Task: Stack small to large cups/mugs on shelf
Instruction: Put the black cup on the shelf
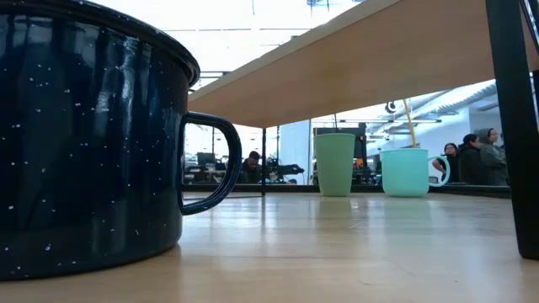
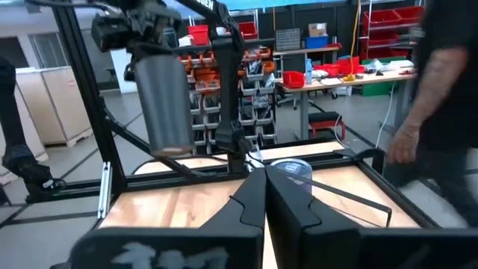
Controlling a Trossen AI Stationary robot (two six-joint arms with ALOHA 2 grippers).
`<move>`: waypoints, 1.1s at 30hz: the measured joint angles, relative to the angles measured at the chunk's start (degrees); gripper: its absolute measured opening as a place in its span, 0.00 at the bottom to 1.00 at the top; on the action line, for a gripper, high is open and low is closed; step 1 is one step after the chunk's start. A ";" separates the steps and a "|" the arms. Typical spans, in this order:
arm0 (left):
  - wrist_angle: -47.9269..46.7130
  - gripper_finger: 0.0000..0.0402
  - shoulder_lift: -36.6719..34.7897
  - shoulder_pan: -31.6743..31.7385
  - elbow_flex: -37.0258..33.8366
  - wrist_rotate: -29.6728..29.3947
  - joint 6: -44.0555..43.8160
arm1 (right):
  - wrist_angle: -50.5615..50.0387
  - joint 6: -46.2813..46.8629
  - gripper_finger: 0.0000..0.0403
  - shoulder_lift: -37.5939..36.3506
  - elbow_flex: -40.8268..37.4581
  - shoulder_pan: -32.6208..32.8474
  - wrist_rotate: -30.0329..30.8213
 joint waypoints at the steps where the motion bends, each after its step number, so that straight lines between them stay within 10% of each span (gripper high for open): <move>1: 0.38 0.00 0.00 0.39 0.32 -0.02 2.83 | 0.03 -0.11 0.00 0.18 -0.11 0.00 0.00; 11: 5.89 0.00 0.00 3.83 1.14 -0.26 16.33 | 0.48 -0.69 0.00 1.71 -0.33 0.00 0.02; 33: 17.83 0.00 0.00 7.00 1.14 -1.55 -39.89 | 1.23 -0.64 0.00 5.16 -0.30 1.06 12.63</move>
